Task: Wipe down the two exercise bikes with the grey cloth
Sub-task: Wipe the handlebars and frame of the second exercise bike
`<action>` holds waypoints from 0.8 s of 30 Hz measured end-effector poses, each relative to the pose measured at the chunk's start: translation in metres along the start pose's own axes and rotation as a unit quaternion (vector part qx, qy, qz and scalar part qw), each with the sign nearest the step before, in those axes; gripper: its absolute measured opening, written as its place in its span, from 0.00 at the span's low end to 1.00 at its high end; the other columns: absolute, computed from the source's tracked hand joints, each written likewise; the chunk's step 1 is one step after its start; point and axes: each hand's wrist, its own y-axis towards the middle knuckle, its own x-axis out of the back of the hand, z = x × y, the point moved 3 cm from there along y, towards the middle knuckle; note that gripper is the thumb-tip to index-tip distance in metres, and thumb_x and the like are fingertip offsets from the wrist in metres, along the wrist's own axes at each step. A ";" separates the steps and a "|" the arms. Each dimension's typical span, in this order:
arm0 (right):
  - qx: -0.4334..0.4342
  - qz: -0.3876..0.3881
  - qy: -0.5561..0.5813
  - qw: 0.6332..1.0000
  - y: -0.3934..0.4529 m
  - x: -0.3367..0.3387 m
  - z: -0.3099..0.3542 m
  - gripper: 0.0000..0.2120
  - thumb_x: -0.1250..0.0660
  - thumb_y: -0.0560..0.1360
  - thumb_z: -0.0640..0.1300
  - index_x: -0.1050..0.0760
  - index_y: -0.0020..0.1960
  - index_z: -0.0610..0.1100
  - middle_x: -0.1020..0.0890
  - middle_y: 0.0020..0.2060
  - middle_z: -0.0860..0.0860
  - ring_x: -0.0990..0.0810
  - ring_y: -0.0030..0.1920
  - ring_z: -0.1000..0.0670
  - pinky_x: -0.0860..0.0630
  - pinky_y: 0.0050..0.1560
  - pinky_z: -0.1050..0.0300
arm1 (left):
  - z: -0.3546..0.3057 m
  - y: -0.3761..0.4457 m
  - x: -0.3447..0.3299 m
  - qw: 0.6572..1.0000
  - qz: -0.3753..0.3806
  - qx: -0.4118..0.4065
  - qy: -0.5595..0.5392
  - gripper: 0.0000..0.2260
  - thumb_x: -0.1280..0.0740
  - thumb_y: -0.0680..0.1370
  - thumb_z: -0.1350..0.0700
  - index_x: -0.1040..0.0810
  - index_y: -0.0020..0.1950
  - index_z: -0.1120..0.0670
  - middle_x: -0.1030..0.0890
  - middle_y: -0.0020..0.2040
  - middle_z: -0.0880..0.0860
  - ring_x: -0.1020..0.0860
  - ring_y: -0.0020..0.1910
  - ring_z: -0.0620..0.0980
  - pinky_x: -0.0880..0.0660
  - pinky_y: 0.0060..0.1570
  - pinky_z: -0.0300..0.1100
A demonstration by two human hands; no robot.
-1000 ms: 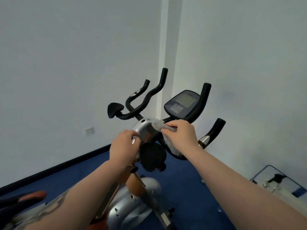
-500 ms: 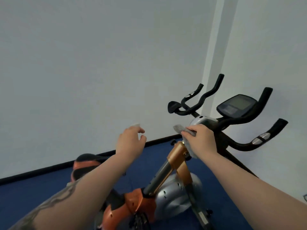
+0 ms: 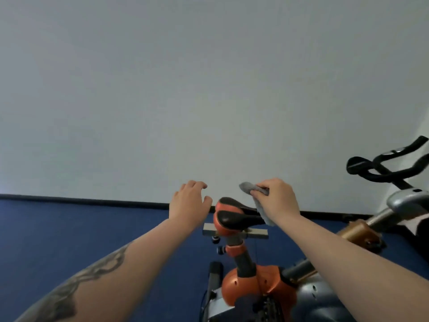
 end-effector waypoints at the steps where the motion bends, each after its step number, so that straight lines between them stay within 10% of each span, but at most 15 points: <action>1: 0.001 0.008 0.008 1.000 0.002 -0.011 0.014 0.09 0.31 0.73 0.47 0.19 0.36 0.45 0.20 0.33 0.50 0.23 0.35 0.50 0.28 0.34 0.56 | 0.015 -0.001 0.009 1.000 -0.002 0.013 0.001 0.17 0.41 0.77 0.52 0.29 0.66 0.51 0.28 0.66 0.49 0.30 0.63 0.50 0.34 0.60 0.44; 24: -0.052 -0.114 -0.027 0.992 0.174 -0.186 0.184 0.09 0.32 0.73 0.46 0.20 0.36 0.44 0.19 0.37 0.47 0.21 0.40 0.47 0.24 0.40 0.52 | 0.248 0.218 0.053 0.995 -0.006 -0.082 -0.063 0.16 0.40 0.76 0.52 0.28 0.64 0.47 0.27 0.65 0.48 0.29 0.62 0.49 0.30 0.58 0.46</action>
